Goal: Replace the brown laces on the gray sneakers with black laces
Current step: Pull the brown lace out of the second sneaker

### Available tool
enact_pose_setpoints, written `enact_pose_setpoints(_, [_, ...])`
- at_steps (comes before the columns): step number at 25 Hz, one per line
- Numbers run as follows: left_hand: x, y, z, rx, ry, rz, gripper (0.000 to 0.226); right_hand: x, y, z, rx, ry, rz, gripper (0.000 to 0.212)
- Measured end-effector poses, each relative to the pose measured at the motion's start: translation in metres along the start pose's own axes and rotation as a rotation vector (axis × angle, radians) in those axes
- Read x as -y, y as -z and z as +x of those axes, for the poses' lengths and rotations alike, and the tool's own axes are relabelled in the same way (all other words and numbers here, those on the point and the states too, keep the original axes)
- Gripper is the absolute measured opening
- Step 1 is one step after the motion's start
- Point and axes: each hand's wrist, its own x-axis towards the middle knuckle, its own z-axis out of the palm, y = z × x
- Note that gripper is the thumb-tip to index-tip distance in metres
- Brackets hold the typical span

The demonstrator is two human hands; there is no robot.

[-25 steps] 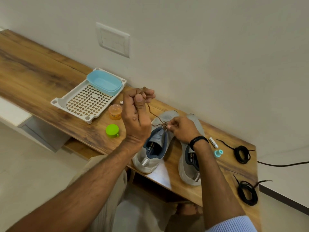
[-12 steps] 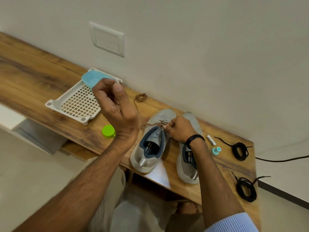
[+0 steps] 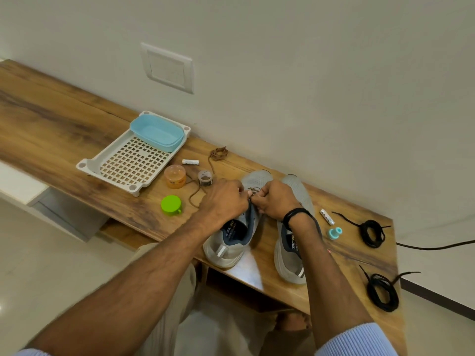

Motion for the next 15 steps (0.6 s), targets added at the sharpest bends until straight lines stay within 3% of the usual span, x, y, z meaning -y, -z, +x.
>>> enact_pose_setpoints(5, [0.007,0.005,-0.004,0.168,-0.029,0.071,0.066,0.003,-0.001,-0.003,-0.044,-0.020,0.012,0.021])
enact_pose_setpoints(7, [0.008,0.007,-0.008,0.212,-0.030,0.096,0.065,0.006,-0.001,-0.005,-0.060,-0.026,0.031,0.009])
enact_pose_setpoints(12, [0.003,0.013,-0.019,0.112,-0.027,0.184,0.047,0.003,-0.013,0.006,-0.048,-0.125,0.317,0.034])
enact_pose_setpoints(15, [0.001,0.010,-0.018,0.049,0.004,0.299,0.046,0.001,-0.014,0.013,0.027,-0.312,0.630,0.031])
